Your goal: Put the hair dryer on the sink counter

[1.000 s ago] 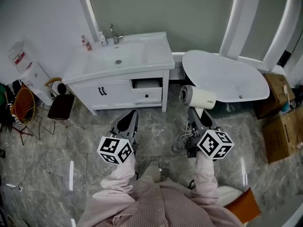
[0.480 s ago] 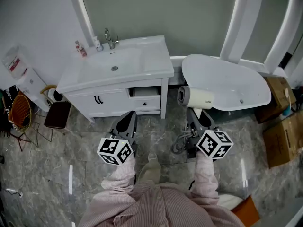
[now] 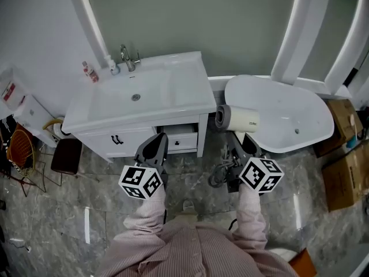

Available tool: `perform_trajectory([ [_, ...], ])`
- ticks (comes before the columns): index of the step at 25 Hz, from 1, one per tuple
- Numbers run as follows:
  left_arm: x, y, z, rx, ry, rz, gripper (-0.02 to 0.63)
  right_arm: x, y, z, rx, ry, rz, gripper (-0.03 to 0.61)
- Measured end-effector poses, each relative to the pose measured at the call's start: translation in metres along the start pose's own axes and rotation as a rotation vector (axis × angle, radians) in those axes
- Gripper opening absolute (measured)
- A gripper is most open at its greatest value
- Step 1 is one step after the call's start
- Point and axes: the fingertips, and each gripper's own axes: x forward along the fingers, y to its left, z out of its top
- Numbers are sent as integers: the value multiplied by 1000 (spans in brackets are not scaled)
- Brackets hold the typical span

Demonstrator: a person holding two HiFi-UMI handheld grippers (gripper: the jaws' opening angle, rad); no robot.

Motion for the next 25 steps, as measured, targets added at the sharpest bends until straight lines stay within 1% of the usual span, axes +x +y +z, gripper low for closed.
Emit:
perform_trajectory([
  [8, 44, 58, 11, -10, -13, 13, -3, 76, -9, 1, 11, 20, -1, 164],
  [15, 67, 86, 11, -24, -6, 28, -3, 118, -19, 1, 32, 34, -2, 164],
  [20, 83, 110, 5, -44, 5, 53, -3, 149, -29, -3, 47, 56, 3, 164],
  [25, 113, 141, 4, -55, 11, 83, -3, 196, -43, -1, 54, 76, 17, 164],
])
